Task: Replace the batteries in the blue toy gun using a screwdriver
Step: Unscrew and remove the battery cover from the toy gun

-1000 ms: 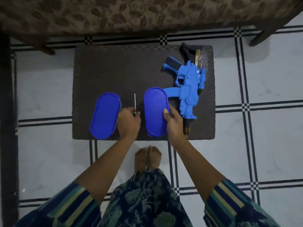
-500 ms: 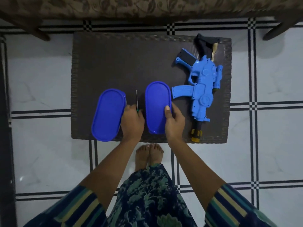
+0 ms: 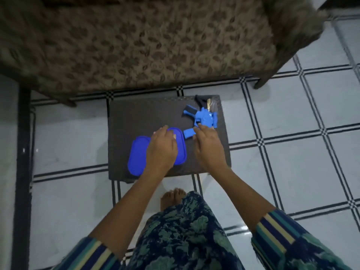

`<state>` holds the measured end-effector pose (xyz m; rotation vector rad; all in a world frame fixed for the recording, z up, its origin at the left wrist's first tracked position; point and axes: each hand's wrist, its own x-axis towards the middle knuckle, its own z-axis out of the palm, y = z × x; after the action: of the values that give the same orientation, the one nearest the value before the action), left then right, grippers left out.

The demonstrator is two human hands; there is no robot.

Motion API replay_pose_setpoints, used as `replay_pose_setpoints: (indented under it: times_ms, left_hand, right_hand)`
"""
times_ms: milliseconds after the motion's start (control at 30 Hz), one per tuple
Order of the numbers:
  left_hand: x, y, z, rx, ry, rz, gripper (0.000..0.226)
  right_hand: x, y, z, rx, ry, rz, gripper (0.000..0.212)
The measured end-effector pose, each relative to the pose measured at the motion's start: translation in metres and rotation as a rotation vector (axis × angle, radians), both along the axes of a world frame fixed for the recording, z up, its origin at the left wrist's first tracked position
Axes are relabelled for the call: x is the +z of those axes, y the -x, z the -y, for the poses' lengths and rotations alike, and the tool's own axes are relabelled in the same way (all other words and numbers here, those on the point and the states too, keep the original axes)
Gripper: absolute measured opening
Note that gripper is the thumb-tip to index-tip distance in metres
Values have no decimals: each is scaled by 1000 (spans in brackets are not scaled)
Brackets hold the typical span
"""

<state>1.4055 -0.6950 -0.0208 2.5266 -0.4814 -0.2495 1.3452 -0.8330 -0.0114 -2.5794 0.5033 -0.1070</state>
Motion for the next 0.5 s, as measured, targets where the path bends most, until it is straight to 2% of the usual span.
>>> replay_pose_setpoints:
  times_ms: [167, 267, 400, 500]
  left_hand:
    - [83, 12, 18, -129, 33, 161, 49]
    - [110, 29, 34, -168, 21, 177, 47]
    - [127, 52, 71, -207, 15, 159, 51]
    - [126, 69, 107, -196, 57, 129, 47]
  right_hand:
    - [76, 26, 17, 18, 117, 83, 25]
    - [101, 48, 34, 17, 135, 93, 17]
    - [115, 72, 76, -8, 124, 62, 40]
    - [118, 90, 119, 2, 133, 26, 37]
